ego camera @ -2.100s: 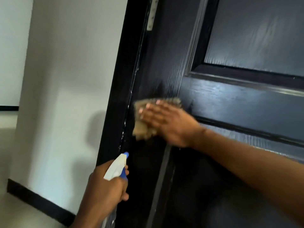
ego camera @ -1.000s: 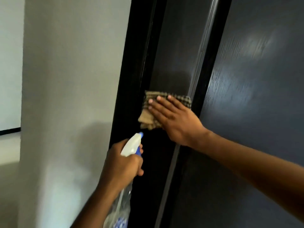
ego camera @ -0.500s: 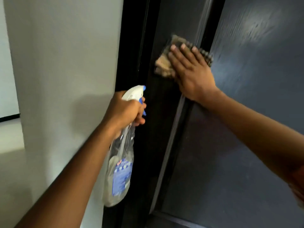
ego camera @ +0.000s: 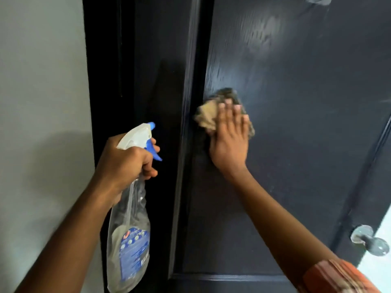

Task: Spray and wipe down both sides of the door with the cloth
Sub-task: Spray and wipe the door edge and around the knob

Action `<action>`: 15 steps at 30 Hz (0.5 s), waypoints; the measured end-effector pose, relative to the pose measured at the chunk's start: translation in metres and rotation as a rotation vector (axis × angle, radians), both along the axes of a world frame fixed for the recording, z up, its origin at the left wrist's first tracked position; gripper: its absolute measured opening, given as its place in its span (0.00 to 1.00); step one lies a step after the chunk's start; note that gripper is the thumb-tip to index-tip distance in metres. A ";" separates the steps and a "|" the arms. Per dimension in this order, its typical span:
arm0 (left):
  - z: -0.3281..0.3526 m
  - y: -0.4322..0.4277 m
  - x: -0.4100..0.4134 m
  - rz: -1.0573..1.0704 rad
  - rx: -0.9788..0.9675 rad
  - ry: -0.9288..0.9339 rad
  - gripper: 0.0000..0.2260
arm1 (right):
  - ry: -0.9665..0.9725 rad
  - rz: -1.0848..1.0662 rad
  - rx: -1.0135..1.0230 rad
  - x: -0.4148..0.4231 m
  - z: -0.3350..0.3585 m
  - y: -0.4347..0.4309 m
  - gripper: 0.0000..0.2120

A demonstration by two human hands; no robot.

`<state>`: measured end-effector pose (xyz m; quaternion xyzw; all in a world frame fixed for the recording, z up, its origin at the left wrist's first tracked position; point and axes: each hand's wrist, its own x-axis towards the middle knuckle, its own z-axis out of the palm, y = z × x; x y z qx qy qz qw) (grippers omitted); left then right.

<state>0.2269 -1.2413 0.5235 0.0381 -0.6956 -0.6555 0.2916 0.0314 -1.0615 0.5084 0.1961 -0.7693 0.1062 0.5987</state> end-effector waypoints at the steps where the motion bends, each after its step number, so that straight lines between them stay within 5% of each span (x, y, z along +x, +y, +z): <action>1: -0.004 0.003 -0.001 -0.006 -0.007 -0.006 0.18 | -0.050 -0.036 -0.154 -0.006 -0.001 0.023 0.33; 5: -0.016 0.017 -0.004 -0.039 -0.023 -0.014 0.18 | -0.212 -0.004 -0.748 -0.020 -0.009 0.099 0.32; 7: -0.023 0.029 -0.010 -0.066 -0.024 -0.012 0.19 | -0.213 0.040 -0.892 -0.022 -0.018 0.098 0.32; 9: -0.028 0.043 -0.016 -0.090 -0.024 -0.016 0.19 | -0.149 0.055 -0.761 -0.018 -0.037 0.075 0.29; 13: -0.034 0.077 -0.033 -0.123 -0.019 -0.025 0.19 | -0.121 0.158 -0.043 0.003 -0.102 0.030 0.33; 15: -0.037 0.097 -0.040 -0.142 -0.007 -0.033 0.19 | -0.121 0.159 0.077 0.002 -0.126 0.045 0.33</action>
